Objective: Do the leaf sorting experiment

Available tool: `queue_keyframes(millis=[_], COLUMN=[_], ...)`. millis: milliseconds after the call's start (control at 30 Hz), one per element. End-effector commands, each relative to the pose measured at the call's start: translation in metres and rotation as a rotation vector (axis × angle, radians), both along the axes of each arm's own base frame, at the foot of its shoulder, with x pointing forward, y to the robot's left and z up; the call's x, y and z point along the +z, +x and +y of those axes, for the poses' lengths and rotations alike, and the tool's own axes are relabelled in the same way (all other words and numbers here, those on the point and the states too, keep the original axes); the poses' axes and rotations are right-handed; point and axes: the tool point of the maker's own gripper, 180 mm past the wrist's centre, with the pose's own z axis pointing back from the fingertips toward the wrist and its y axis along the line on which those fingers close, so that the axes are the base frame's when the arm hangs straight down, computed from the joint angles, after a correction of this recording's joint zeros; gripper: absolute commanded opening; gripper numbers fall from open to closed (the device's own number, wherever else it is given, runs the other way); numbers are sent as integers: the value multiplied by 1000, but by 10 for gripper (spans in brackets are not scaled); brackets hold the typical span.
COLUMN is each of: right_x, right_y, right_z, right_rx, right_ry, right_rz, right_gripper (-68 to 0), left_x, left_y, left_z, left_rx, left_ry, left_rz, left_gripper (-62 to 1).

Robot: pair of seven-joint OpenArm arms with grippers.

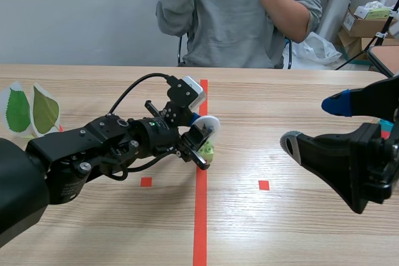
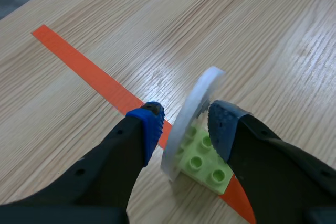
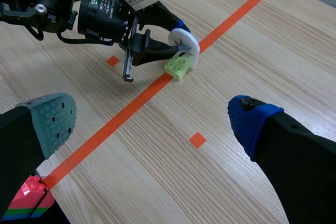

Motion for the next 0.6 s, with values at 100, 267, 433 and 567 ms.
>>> queue_keyframes(millis=[100,267,433,567], right_x=[8,8,8,8], right_y=[5,5,5,5], right_z=[-3,-3,-3,-3], right_rx=[-13,-13,-13,-13], right_ry=[15,15,15,14], right_rz=[-27,-27,-27,-27], right_gripper=[-84,-84,-84,-84], left_x=[17,19,19,18], left_y=[7,8,7,6], left_z=[-9,-10,-10,-9], left_rx=[-8,-10,-11,-10], left_ry=[-40,-48,-50,-52], left_rz=[-42,-49,-50,-44], left_gripper=[-505,-574,-573,-573])
